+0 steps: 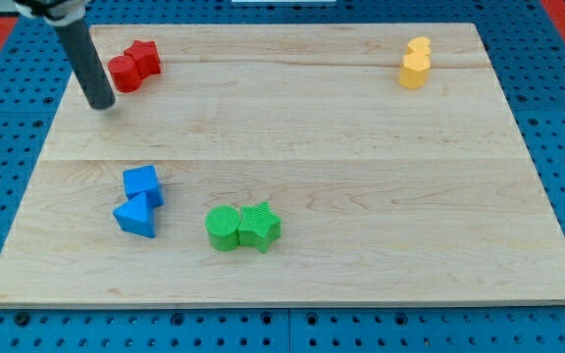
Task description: Slide the red star towards the blue cube
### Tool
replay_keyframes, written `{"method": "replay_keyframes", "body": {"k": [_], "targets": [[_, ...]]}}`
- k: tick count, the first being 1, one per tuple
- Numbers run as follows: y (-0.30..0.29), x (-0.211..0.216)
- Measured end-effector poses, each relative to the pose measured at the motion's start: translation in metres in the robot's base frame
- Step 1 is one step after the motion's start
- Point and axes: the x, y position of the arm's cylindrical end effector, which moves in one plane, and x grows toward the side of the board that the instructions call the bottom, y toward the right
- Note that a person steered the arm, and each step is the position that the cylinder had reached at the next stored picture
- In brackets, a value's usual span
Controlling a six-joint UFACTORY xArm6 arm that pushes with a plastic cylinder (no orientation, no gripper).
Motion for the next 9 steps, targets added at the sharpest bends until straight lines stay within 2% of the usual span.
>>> {"method": "replay_keyframes", "body": {"k": [1,3,4,6,9], "targets": [[0.000,-0.050],[-0.005,-0.081],[-0.001,-0.119],[0.059,-0.107],[0.121,-0.046]]}}
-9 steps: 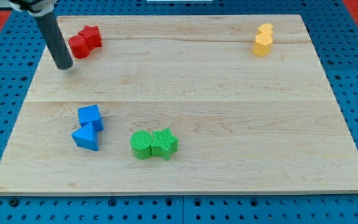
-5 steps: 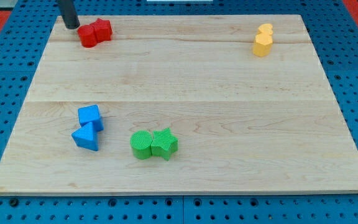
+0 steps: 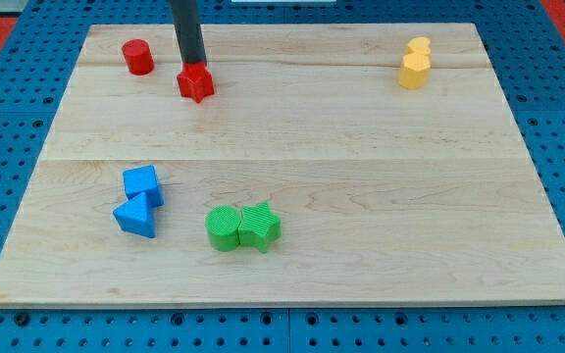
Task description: Slide the red star towards the blue cube
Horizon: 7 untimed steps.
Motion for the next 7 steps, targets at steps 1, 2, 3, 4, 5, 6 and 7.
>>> {"method": "replay_keyframes", "body": {"k": [1,2,3,4,5,6,7], "targets": [[0.006,0.027],[-0.004,0.057],[-0.005,0.087],[-0.005,0.116],[-0.005,0.141],[-0.005,0.167],[-0.019,0.171]]}}
